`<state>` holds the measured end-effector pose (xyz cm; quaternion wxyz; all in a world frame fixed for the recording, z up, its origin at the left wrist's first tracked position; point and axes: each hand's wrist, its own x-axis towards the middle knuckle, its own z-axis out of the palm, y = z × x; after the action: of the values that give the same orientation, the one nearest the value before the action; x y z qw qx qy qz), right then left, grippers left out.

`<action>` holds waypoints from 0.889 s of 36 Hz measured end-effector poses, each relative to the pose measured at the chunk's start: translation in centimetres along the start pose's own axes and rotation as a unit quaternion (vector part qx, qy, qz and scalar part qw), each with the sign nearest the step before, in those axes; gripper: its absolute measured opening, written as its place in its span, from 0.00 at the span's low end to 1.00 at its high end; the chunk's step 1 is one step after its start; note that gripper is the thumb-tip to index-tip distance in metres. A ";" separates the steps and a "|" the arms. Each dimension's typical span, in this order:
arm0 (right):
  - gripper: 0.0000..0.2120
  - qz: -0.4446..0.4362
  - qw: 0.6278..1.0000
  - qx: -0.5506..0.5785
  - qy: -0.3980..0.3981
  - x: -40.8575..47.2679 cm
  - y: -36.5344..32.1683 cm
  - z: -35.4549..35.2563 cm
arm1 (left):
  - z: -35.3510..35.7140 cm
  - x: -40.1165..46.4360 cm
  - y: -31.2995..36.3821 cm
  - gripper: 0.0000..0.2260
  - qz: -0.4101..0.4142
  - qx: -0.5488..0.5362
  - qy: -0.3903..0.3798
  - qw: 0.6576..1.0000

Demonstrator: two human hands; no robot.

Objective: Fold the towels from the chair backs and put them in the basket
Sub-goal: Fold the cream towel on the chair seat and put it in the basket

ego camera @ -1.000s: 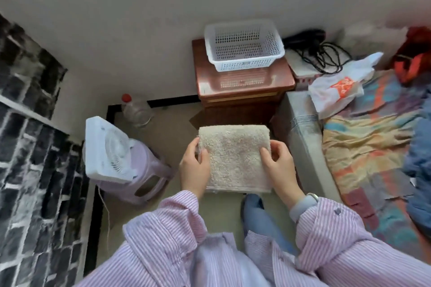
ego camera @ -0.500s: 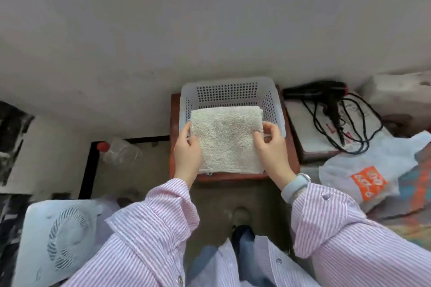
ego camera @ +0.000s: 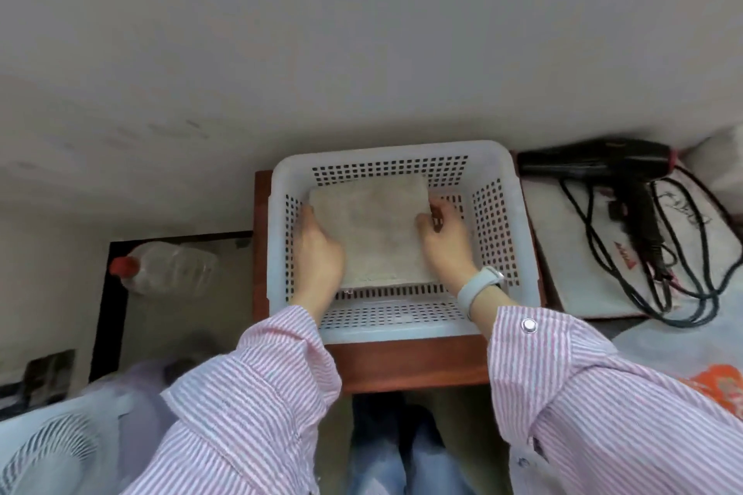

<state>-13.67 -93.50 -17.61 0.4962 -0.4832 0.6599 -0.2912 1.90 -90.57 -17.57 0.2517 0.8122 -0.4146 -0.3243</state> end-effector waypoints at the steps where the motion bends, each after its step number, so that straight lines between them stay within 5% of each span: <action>1: 0.14 0.006 1.000 -0.003 0.003 0.2 0.2 0.1 | 0.2 0.0 -0.2 0.24 -0.005 0.015 -0.004 1.000; 7: 0.14 0.042 0.998 -0.045 -0.002 0.7 1.0 0.2 | 0.8 -1.3 0.3 0.23 0.131 0.167 0.033 0.977; 10: 0.18 -0.025 0.990 -0.136 0.042 0.3 0.9 0.1 | 1.5 -0.5 -0.3 0.22 0.199 0.236 0.006 0.951; 15: 0.23 -0.225 0.896 -0.382 0.030 0.8 1.1 0.9 | 3.0 1.1 -1.5 0.25 0.197 0.293 -0.038 0.935; 19: 0.22 -0.253 0.840 -0.478 -0.036 2.1 2.7 1.9 | 3.6 1.7 -2.2 0.25 0.197 0.316 -0.037 0.928; 32: 0.32 -0.187 0.825 -0.511 -0.155 2.4 4.3 2.2 | 3.7 2.3 -2.7 0.25 0.172 0.393 -0.105 0.897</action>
<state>-13.18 -93.98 -22.96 0.2104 -0.8206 0.5254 0.0793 1.61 -91.58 -22.59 -0.0815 0.7226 -0.6651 -0.1697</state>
